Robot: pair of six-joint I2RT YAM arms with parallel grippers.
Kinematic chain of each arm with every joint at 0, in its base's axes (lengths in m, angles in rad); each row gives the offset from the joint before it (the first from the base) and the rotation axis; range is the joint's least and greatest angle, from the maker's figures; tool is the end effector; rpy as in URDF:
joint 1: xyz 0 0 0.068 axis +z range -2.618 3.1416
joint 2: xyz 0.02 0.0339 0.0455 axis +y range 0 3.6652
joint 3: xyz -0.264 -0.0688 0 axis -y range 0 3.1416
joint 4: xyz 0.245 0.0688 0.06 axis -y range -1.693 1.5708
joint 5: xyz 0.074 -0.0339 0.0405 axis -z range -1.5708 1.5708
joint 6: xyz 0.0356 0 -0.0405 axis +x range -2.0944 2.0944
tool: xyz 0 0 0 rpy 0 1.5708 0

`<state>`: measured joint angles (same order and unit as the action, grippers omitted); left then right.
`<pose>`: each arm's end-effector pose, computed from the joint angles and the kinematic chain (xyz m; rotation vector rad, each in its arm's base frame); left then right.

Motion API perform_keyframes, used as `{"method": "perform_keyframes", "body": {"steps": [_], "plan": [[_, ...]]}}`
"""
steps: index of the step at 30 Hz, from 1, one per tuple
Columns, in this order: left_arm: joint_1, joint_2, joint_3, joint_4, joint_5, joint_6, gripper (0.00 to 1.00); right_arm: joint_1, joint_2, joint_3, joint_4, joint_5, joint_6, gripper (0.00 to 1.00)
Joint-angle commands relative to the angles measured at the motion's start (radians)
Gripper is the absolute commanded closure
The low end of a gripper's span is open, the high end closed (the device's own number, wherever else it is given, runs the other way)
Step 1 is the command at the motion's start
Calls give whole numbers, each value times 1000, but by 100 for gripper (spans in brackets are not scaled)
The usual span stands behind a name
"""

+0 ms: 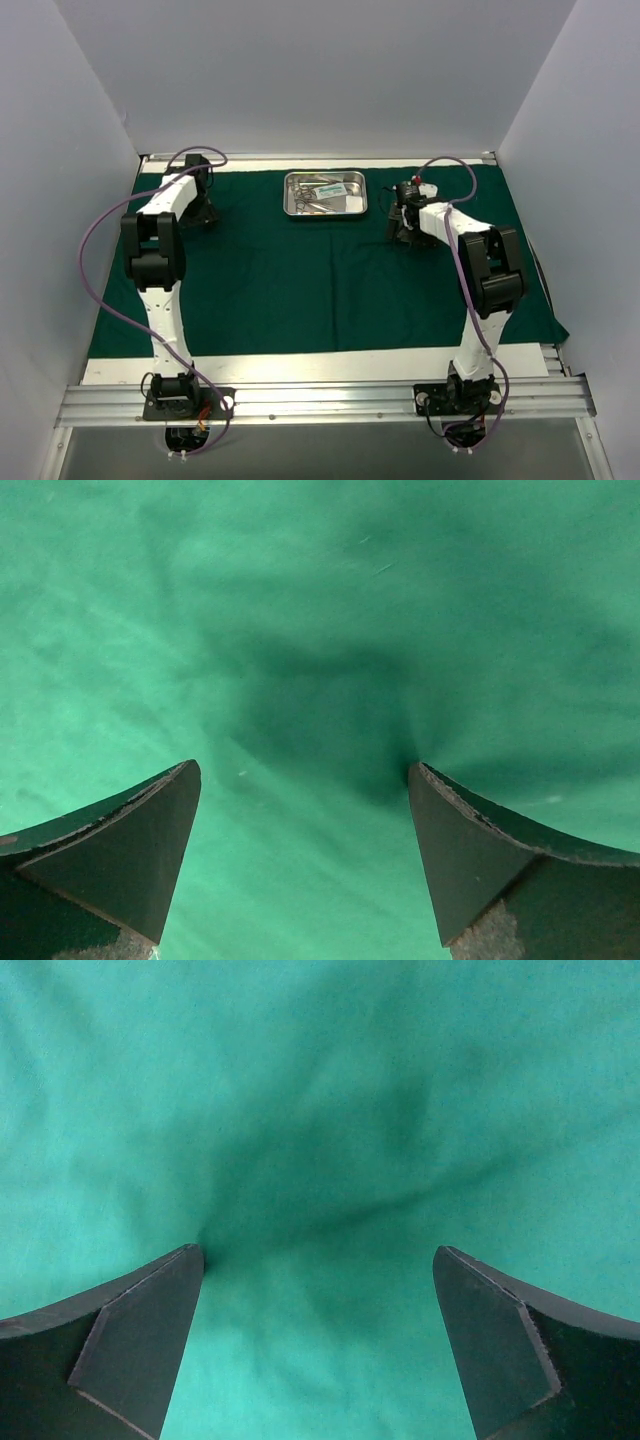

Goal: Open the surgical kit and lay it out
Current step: Adjust the surgical kit at the center of the board, then smooth out the surgical kit at the center of the board.

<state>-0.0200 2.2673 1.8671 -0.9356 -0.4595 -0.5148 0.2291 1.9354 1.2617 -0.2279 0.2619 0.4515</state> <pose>0.4633 0.0065 0.1728 -0.7464 2.6455 0.5341 0.4017 0.0842 0.1692 0.3799 2.4006 -0.0197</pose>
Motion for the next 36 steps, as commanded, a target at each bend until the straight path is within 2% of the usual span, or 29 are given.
{"method": "perform_keyframes", "body": {"steps": [1, 6, 10, 14, 23, 36], "plan": [[0, -116, -43, -45, -13, 4, 6, 59, -130, -13, -113, 51, -14, 5], [-43, -279, -201, 3, 5, -37, 6, 154, -234, -76, -126, 46, 28, 5], [-75, -443, -400, 64, 47, -76, 6, 248, -292, -157, -119, 45, 79, 6], [-118, -499, -569, 109, 88, -87, 6, 295, -294, -231, -88, 31, 108, 6], [-135, -491, -694, 138, 114, -74, 6, 355, -297, -344, -37, -13, 147, 6], [-133, -463, -778, 74, 142, -70, 6, 366, -365, -464, -117, -58, 184, 6]]}}
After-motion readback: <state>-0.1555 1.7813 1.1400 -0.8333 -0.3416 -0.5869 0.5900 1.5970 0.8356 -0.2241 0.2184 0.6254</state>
